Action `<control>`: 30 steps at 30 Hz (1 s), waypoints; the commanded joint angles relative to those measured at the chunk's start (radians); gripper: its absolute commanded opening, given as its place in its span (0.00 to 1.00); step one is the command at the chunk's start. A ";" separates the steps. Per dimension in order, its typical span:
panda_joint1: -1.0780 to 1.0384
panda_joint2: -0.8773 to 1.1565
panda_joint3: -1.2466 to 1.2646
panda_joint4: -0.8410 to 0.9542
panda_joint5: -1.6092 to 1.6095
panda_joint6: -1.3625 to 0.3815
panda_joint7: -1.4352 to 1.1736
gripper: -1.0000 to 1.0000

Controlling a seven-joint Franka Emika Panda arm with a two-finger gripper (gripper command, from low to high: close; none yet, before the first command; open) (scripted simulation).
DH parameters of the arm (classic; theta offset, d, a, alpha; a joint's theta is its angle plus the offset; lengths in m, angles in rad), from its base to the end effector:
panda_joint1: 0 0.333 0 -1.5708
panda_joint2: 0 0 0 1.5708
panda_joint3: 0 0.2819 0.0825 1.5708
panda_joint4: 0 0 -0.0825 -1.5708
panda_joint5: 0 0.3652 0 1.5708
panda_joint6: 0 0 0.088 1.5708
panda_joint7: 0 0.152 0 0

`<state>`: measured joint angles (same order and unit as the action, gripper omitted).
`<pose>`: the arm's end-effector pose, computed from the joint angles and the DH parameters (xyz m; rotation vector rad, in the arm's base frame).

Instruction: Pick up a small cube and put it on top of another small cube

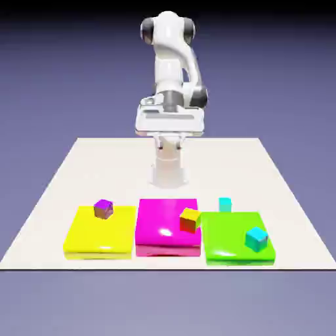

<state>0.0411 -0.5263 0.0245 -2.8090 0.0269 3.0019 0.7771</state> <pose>0.4257 0.0254 0.3856 -2.5179 0.9700 -0.9255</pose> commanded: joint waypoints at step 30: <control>0.370 0.649 0.300 0.017 0.335 -0.324 0.437 0.00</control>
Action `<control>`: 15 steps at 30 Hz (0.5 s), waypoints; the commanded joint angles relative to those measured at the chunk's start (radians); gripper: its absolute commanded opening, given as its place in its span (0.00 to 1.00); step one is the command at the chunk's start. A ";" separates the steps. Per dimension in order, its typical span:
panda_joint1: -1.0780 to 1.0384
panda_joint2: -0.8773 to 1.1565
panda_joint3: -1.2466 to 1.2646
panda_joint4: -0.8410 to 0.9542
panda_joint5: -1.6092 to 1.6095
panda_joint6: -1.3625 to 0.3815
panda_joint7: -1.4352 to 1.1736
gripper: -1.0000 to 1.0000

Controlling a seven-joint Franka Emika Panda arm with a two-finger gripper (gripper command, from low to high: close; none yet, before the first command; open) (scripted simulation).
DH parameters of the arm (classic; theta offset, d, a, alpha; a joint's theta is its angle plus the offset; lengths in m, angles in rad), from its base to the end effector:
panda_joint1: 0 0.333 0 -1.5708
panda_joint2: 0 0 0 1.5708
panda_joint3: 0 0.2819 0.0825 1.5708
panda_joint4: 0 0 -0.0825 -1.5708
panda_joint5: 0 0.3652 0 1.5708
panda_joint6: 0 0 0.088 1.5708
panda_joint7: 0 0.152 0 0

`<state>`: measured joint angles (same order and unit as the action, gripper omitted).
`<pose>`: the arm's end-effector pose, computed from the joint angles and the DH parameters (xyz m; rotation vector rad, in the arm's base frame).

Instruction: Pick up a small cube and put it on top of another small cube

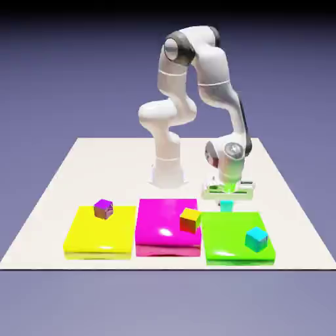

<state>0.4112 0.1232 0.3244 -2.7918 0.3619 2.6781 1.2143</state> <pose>0.2413 0.2246 0.0989 2.7632 -1.2007 -0.4019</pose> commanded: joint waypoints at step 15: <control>-0.369 0.115 0.268 0.358 -0.249 -0.291 0.352 0.00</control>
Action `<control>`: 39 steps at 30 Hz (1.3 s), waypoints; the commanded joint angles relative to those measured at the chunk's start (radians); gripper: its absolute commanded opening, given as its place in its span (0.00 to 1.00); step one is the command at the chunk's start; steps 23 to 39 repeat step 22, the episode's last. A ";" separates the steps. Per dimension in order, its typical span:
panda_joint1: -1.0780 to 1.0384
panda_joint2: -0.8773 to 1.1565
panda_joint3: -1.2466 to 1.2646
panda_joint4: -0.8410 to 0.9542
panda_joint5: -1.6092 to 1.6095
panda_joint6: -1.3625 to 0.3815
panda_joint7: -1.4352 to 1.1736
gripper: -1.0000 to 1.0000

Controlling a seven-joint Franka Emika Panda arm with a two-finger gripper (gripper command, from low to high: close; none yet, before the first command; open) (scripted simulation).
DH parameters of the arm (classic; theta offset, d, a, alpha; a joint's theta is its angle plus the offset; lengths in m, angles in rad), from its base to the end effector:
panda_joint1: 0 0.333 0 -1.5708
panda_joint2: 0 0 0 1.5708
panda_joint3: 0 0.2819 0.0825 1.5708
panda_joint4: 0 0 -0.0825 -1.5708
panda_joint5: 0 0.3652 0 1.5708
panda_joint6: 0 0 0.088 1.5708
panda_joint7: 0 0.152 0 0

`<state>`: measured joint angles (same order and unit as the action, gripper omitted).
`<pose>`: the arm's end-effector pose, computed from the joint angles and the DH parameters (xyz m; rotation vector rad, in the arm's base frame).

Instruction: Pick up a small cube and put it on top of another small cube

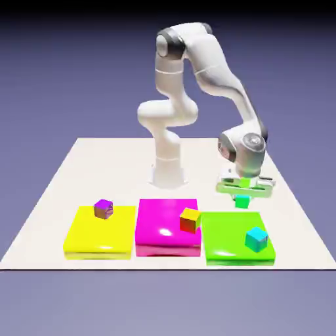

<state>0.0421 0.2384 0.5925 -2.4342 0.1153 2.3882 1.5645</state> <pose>0.3368 0.2771 0.1478 2.5994 -1.4555 -0.4395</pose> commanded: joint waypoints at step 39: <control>-0.422 0.372 0.295 0.452 -0.385 -0.149 0.492 1.00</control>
